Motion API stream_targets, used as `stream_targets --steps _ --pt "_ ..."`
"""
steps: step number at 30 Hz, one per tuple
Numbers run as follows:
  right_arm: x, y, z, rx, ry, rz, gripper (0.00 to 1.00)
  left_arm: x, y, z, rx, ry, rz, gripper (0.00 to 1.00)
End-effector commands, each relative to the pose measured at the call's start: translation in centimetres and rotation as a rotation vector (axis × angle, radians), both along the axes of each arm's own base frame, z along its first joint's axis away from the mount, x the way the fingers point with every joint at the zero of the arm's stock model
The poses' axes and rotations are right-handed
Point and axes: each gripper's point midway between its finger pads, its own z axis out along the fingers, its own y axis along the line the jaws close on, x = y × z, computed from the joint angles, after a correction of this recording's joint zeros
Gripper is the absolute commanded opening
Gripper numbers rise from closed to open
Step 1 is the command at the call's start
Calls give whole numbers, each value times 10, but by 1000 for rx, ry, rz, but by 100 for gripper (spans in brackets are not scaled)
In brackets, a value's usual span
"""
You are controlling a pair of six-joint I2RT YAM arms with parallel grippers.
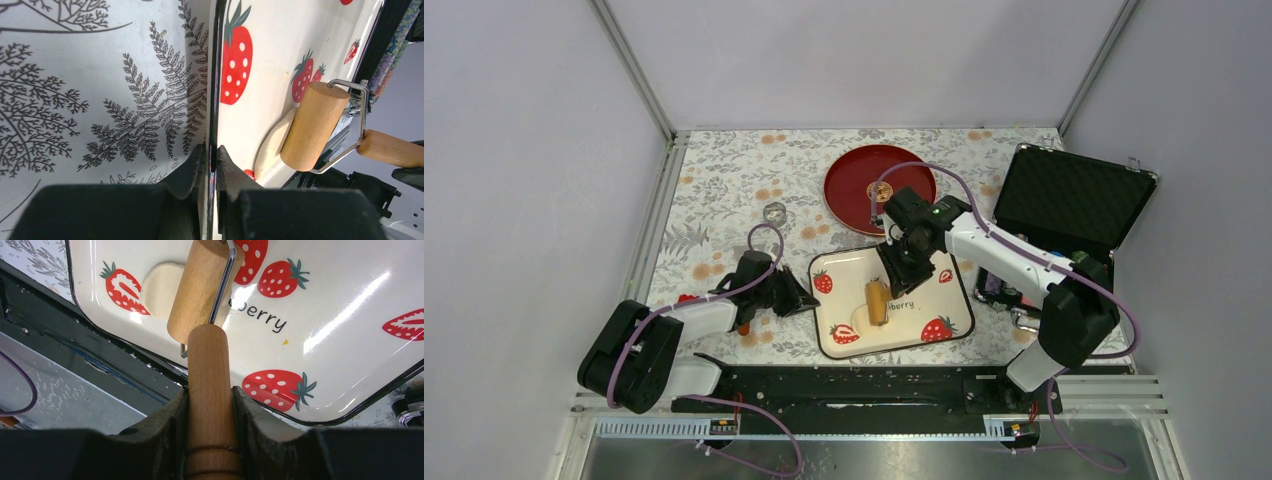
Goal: Roll out the dumpling wrappers from the dough
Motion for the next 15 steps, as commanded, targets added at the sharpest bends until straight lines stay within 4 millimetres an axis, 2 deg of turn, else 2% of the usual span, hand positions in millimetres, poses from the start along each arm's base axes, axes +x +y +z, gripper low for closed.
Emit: stream_targets --steps 1,15 --pt "-19 -101 -39 -486 74 6 0 7 -3 13 -41 -51 3 0" --pt "-21 -122 -37 -531 73 -58 0 7 -1 14 -46 -61 14 0"
